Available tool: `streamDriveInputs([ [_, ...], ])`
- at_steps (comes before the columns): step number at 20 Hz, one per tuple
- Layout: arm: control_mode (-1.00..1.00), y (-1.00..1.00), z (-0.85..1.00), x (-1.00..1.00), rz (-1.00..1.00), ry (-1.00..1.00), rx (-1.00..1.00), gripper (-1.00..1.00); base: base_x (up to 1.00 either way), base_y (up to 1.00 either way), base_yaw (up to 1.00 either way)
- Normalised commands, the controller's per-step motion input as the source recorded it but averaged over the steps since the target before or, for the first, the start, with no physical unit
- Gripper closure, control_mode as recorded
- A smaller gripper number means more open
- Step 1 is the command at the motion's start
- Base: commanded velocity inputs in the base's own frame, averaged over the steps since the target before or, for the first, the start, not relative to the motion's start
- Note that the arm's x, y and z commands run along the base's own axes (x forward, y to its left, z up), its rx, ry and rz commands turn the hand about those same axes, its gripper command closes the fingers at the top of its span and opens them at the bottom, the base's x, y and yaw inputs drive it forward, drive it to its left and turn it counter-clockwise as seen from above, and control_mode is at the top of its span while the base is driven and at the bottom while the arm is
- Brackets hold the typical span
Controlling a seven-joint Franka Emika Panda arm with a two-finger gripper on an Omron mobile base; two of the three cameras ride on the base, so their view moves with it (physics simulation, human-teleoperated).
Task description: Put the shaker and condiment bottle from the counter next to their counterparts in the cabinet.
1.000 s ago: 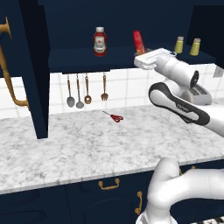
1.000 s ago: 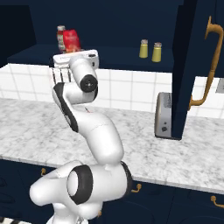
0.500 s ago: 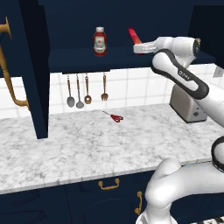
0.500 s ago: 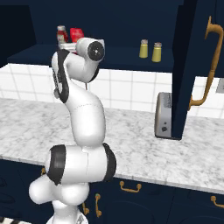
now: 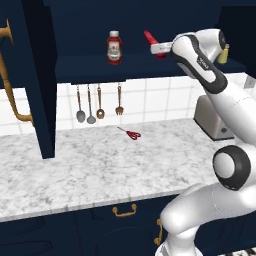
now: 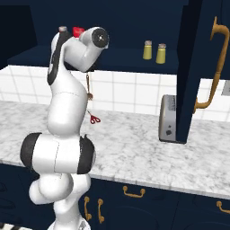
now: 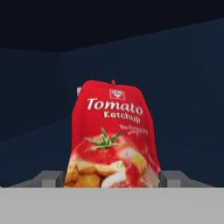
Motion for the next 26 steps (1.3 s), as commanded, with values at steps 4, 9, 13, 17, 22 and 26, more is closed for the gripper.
streamDriveInputs([
  [4,-1.00,0.51,0.00,0.08,0.00,0.03,-0.08,1.00,0.00,0.00,0.00],
  [9,-1.00,0.06,-0.01,0.17,0.00,0.03,0.00,1.00,0.00,0.00,0.00],
  [13,-1.00,0.06,-0.19,0.31,0.00,-0.01,0.00,1.00,0.00,0.00,0.00],
  [17,-1.00,0.15,-0.35,0.24,0.00,-0.04,-0.02,1.00,0.00,0.00,0.00],
  [22,-1.00,0.04,-0.07,0.11,0.00,-0.01,0.00,1.00,0.00,0.00,0.00],
  [26,-1.00,0.21,-0.30,0.31,0.00,-0.02,-0.01,-1.00,0.00,0.00,0.00],
])
